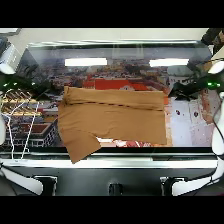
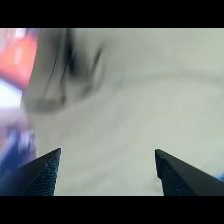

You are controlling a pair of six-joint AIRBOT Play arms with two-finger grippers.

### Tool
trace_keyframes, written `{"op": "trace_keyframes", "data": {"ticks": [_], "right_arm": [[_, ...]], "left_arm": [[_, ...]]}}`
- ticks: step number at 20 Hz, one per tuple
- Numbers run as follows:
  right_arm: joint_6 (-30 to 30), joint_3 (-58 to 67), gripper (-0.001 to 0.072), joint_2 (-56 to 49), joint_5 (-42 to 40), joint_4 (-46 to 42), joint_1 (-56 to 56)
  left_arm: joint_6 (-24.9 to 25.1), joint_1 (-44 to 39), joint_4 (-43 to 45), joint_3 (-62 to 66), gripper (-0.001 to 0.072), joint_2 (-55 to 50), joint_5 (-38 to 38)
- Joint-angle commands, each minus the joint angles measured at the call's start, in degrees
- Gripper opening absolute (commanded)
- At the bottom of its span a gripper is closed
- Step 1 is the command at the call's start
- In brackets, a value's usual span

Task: Fold the clothes and pants, and hang the long-sleeved shirts on hangers.

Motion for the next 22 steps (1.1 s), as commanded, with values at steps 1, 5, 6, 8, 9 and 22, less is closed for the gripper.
{"op": "trace_keyframes", "data": {"ticks": [1,5,6,8,9,22], "right_arm": [[-3.39,-6.29,0.0478,7.1,0.7,6.82,-4.31],[-3.37,-11.39,0.0477,12.31,0.13,9.2,-4.57],[-3.32,-11.47,0.0477,12.94,0.31,9.35,-4.57],[-2.73,-11.47,0.0477,14.19,0.31,9.77,-4.57],[-2.62,-11.47,0.0477,14.78,0.52,9.9,-4.57],[-0.92,-11.47,0.0477,20.9,3.28,11.56,-4.57]], "left_arm": [[0.85,4.24,-1.79,-26.03,0.0659,16.96,4.44],[0.79,4.61,-4.35,-58.53,0.0659,35.71,15.15],[0.81,4.61,-6.14,-64.06,0.0659,38.84,17.57],[1.03,4.61,-8.37,-71.1,0.0659,42.21,19.74],[1.68,4.59,-8.59,-73.05,0.0659,42.84,20.28],[9.05,2.05,-15.96,-75.08,0.0659,39.54,29.14]]}}
